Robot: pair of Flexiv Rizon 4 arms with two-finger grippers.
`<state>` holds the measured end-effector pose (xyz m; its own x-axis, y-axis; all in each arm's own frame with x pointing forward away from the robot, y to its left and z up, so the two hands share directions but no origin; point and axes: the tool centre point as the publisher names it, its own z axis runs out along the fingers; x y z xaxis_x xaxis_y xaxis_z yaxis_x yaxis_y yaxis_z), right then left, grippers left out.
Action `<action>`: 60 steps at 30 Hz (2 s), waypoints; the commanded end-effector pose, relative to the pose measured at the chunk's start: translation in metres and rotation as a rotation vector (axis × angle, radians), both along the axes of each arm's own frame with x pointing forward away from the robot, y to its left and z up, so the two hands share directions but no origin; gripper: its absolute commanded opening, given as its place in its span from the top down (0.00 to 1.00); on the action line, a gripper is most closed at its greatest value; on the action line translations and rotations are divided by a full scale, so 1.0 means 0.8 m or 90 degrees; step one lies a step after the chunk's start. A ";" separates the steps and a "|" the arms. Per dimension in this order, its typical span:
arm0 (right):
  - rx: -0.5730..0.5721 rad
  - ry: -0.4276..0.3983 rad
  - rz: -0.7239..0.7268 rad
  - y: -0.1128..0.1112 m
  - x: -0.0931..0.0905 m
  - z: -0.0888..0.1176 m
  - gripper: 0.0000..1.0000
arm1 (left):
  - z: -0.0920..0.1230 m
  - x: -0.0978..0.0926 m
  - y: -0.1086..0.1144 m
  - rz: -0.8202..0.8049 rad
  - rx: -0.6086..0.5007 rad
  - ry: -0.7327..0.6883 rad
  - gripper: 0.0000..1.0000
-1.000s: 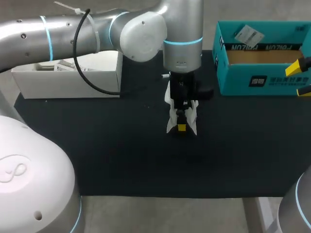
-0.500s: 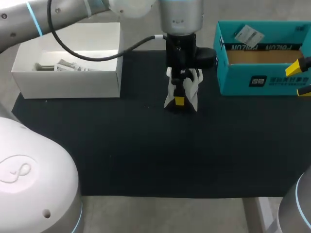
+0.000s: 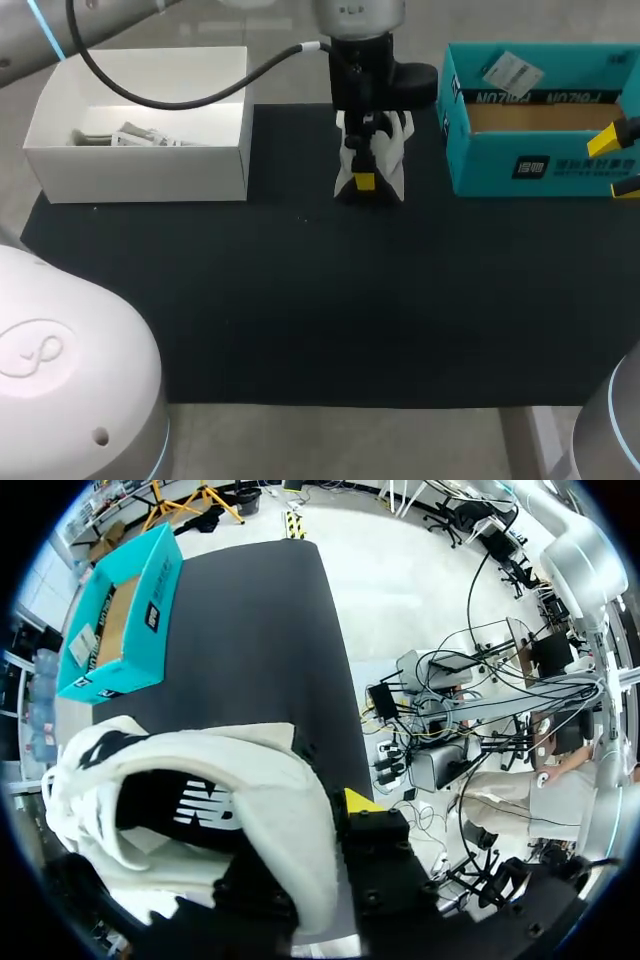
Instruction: Take the shoe out of the shoebox, open the shoe tongue, remove and reinsert the insole, then place the shoe into the shoebox
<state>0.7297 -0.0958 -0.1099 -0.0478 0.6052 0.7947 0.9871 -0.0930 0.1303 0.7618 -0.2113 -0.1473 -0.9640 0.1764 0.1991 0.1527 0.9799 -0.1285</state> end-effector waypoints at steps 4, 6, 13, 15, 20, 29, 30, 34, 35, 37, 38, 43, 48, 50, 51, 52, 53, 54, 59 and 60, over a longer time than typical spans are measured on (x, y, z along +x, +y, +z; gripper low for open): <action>-0.001 0.001 -0.001 0.000 0.000 -0.001 0.00 | 0.000 -0.001 0.002 0.000 -0.003 -0.002 1.00; -0.001 0.001 -0.001 0.000 0.000 -0.001 0.00 | 0.000 -0.001 0.002 0.000 -0.003 -0.002 1.00; -0.001 0.001 -0.001 0.000 0.000 -0.001 0.00 | 0.000 -0.001 0.002 0.000 -0.003 -0.002 1.00; -0.001 0.001 -0.001 0.000 0.000 -0.001 0.00 | 0.000 -0.001 0.002 0.000 -0.003 -0.002 1.00; -0.001 0.001 -0.001 0.000 0.000 -0.001 0.00 | 0.000 -0.001 0.002 0.000 -0.003 -0.002 1.00; -0.001 0.001 -0.001 0.000 0.000 -0.001 0.00 | 0.011 0.020 0.023 -0.006 0.005 -0.019 1.00; -0.001 0.001 -0.001 0.000 0.000 -0.001 0.00 | 0.014 0.025 0.028 -0.015 0.014 -0.025 1.00; -0.001 0.001 -0.001 0.000 0.000 -0.001 0.00 | 0.021 0.055 0.054 -0.030 0.029 -0.022 1.00; -0.001 0.001 -0.001 0.000 0.000 -0.001 0.00 | 0.021 0.063 0.062 -0.022 0.035 -0.028 1.00; -0.001 0.001 -0.001 0.000 0.000 -0.001 0.00 | 0.020 0.080 0.077 -0.010 0.042 -0.035 1.00; -0.001 0.001 -0.001 0.000 0.000 -0.001 0.00 | 0.021 0.089 0.085 -0.007 0.045 -0.031 1.00; -0.001 0.001 -0.001 0.000 0.000 -0.001 0.00 | 0.016 0.134 0.127 0.015 0.064 -0.015 1.00; -0.001 0.001 -0.001 0.000 0.000 -0.001 0.00 | 0.011 0.175 0.171 0.049 0.081 -0.022 1.00; -0.001 0.001 -0.001 0.000 0.000 -0.001 0.00 | 0.010 0.189 0.188 0.052 0.081 -0.022 1.00; -0.001 0.001 -0.001 0.000 0.000 -0.001 0.00 | 0.010 0.195 0.196 0.051 0.080 -0.020 1.00; -0.001 0.001 -0.001 0.000 0.000 -0.001 0.00 | 0.010 0.202 0.204 0.054 0.079 -0.020 1.00; -0.001 0.001 -0.001 0.000 0.000 -0.001 0.00 | 0.010 0.209 0.211 0.056 0.079 -0.021 1.00; -0.001 0.001 -0.001 0.000 0.000 -0.001 0.00 | 0.011 0.216 0.218 0.062 0.076 -0.017 1.00; -0.001 0.001 -0.001 0.000 0.000 -0.001 0.00 | 0.015 0.241 0.249 0.075 0.073 -0.027 1.00; -0.001 0.001 -0.001 0.000 0.000 -0.001 0.00 | 0.016 0.245 0.256 0.070 0.070 -0.031 1.00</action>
<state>0.7297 -0.0959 -0.1099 -0.0478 0.6052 0.7947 0.9871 -0.0931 0.1302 0.9535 -0.0204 -0.1385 -0.9854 0.0383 0.1660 0.0394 0.9992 0.0035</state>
